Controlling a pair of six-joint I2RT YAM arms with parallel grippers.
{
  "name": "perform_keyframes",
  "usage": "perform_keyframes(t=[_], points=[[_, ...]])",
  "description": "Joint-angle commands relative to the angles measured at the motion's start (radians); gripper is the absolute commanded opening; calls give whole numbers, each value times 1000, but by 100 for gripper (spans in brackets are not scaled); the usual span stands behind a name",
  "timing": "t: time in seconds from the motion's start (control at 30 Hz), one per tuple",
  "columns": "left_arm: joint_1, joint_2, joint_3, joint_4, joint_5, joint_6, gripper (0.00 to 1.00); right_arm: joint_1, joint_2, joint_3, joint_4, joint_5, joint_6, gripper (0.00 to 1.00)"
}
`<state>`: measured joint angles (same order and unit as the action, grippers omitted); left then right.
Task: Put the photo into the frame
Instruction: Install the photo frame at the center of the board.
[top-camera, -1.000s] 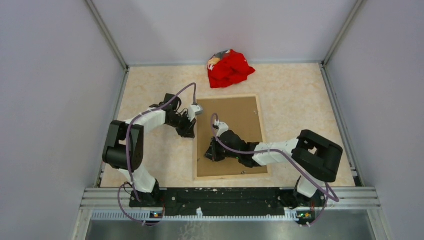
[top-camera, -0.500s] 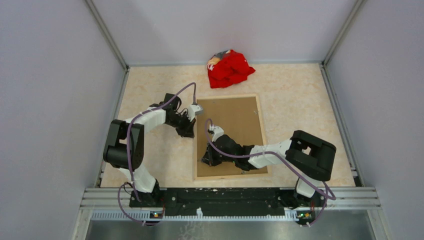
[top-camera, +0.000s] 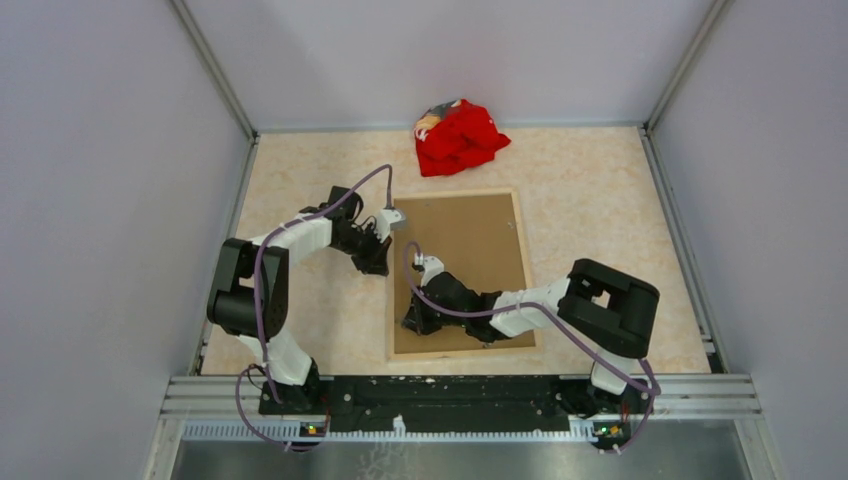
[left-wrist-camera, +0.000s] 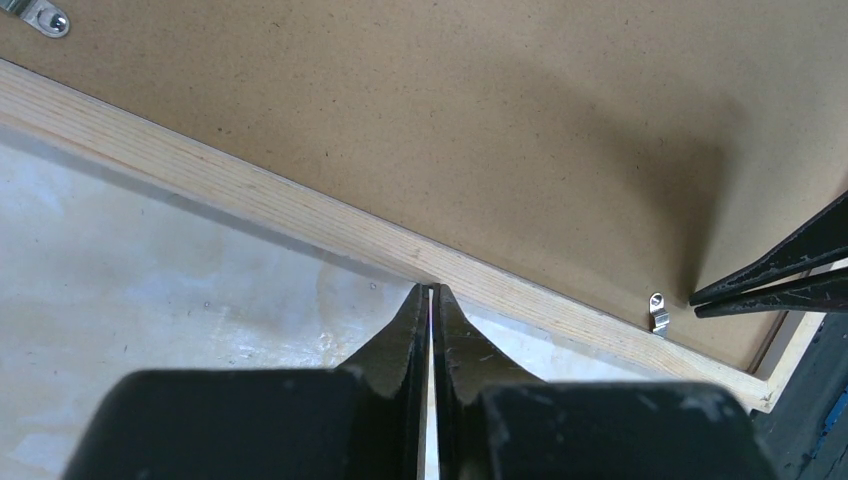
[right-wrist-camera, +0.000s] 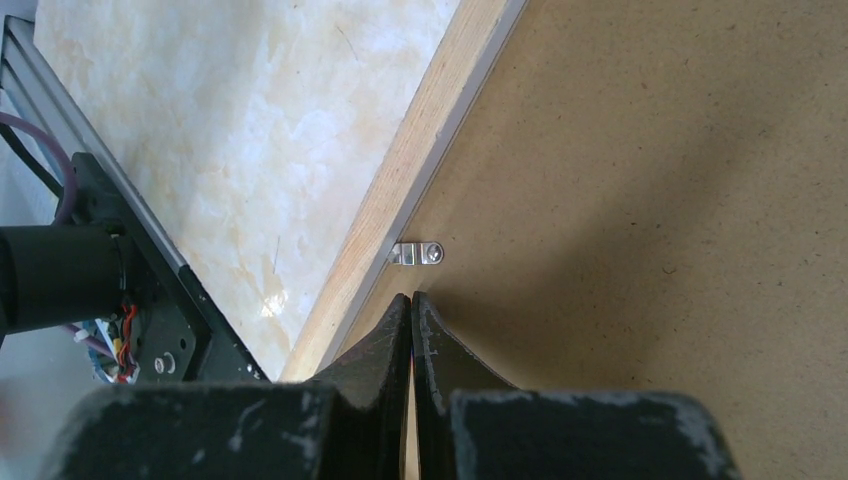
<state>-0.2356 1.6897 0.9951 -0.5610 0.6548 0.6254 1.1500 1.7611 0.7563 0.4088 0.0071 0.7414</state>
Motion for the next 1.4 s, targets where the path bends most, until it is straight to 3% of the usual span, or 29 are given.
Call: perform_keyframes(t=[0.0,0.93,1.37], points=[[-8,19,13,11,-7,-1,7,11,19,44,30,20,-14,0],[-8,13,25,-11,-7,15,7,11,68,82,22,57,-5,0],[-5,18,61,-28,5,-1,6,-36,-142,65,-43,-1,-30,0]])
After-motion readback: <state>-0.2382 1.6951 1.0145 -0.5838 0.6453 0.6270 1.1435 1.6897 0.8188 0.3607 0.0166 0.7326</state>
